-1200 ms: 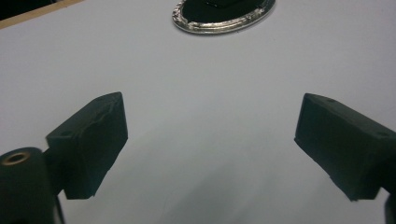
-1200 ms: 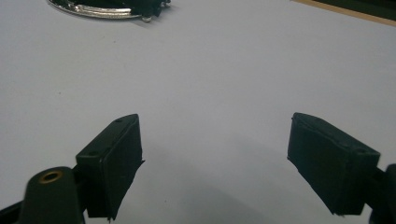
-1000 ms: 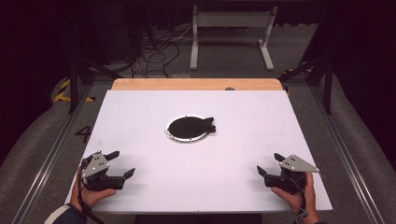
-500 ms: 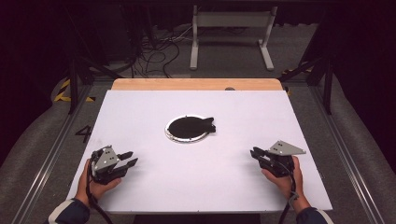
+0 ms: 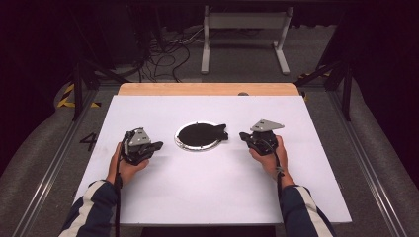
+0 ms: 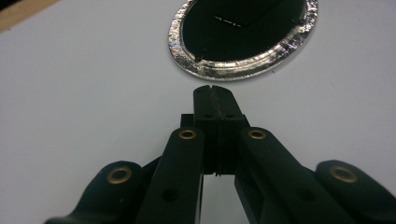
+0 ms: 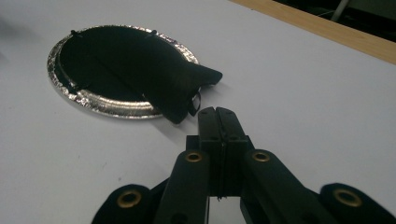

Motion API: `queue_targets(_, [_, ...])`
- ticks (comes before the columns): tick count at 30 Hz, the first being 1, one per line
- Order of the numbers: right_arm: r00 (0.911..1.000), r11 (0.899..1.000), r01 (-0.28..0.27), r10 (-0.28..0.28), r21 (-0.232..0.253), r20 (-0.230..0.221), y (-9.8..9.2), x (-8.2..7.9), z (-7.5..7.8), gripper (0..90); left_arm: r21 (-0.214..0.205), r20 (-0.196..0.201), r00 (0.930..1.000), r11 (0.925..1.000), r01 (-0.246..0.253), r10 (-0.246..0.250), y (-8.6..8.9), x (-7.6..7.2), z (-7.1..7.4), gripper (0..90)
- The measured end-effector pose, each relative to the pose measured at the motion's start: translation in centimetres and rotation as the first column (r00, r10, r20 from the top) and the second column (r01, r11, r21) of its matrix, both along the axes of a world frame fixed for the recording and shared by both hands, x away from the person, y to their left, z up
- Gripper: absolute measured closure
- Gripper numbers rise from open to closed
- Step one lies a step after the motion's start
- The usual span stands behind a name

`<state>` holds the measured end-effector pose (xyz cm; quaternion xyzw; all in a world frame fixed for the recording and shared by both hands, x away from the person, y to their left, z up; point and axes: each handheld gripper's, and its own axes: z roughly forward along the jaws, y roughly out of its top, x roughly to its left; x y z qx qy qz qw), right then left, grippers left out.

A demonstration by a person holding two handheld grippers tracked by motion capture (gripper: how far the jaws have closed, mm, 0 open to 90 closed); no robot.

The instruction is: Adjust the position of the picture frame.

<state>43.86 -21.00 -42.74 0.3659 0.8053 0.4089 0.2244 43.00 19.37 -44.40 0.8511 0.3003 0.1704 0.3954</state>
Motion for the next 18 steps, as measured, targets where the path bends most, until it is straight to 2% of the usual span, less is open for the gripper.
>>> queue_targets(2, [1.0000, 1.000, 0.007, -0.007, -0.025, 0.000, 0.8, 0.8, -0.2, 90.0, 0.018, 0.002, 0.9999, 0.9998, -0.013, 0.013, -0.7, 0.9, -0.2, 90.0])
queue_targets(4, [0.9998, 0.999, 0.010, -0.011, -0.033, -0.018, 1.5, 1.7, -0.5, 90.0, 0.020, -0.004, 1.0000, 0.9998, -0.008, 0.008, -1.3, 1.4, -0.6, 90.0])
queue_targets(5, [0.9997, 0.999, 0.014, -0.015, -0.039, -0.020, 1.8, 2.1, -0.7, 90.0, 0.040, -0.009, 0.9999, 0.9992, -0.003, 0.004, -1.6, 1.5, -0.9, 90.0])
queue_targets(8, [0.9985, 0.999, 0.032, -0.033, -0.040, -0.044, 2.6, 3.3, -1.2, 90.0, 0.067, -0.046, 0.9989, 0.9977, 0.004, -0.001, -2.4, 2.0, -1.5, 90.0])
queue_targets(9, [0.9981, 0.999, 0.031, -0.032, -0.031, -0.052, 2.8, 3.5, -1.3, 90.0, 0.055, -0.064, 0.9979, 0.9985, -0.004, 0.008, -2.4, 2.1, -1.5, 90.0])
queue_targets(10, [0.9980, 0.999, 0.027, -0.028, -0.023, -0.056, 2.9, 3.6, -1.4, 90.0, 0.034, -0.060, 0.9981, 0.9993, -0.014, 0.016, -2.3, 2.5, -1.2, 90.0])
queue_targets(11, [0.9980, 0.999, 0.027, -0.028, -0.023, -0.056, 2.9, 3.6, -1.4, 90.0, 0.034, -0.060, 0.9981, 0.9993, -0.014, 0.016, -2.3, 2.5, -1.2, 90.0])
queue_targets(12, [0.9977, 0.999, 0.020, -0.023, -0.042, -0.064, 3.5, 3.9, -1.6, 90.0, 0.006, -0.053, 0.9980, 0.9994, -0.035, 0.035, -2.3, 2.8, -1.0, 90.0])
queue_targets(13, [0.9976, 0.998, 0.019, -0.023, -0.059, -0.065, 3.7, 3.9, -1.7, 90.0, 0.019, -0.041, 0.9985, 0.9992, -0.035, 0.036, -2.5, 2.9, -1.0, 90.0])
queue_targets(15, [0.9974, 0.996, 0.023, -0.028, -0.081, -0.067, 3.9, 4.0, -1.9, 90.0, 0.054, -0.048, 0.9982, 0.9979, -0.034, 0.036, -2.9, 3.2, -1.5, 90.0])
queue_targets(16, [0.9968, 0.997, 0.023, -0.028, -0.067, -0.075, 3.8, 4.0, -2.0, 90.0, 0.072, -0.051, 0.9978, 0.9966, -0.039, 0.043, -3.0, 3.4, -1.8, 90.0])
queue_targets(17, [0.9968, 0.997, 0.023, -0.028, -0.067, -0.075, 3.8, 4.0, -2.0, 90.0, 0.072, -0.051, 0.9978, 0.9966, -0.039, 0.043, -3.0, 3.4, -1.8, 90.0])
queue_targets(18, [0.9959, 0.998, 0.010, -0.015, -0.056, -0.089, 3.8, 4.0, -2.1, 90.0, 0.049, -0.058, 0.9969, 0.9975, -0.050, 0.053, -3.0, 3.5, -2.0, 90.0])
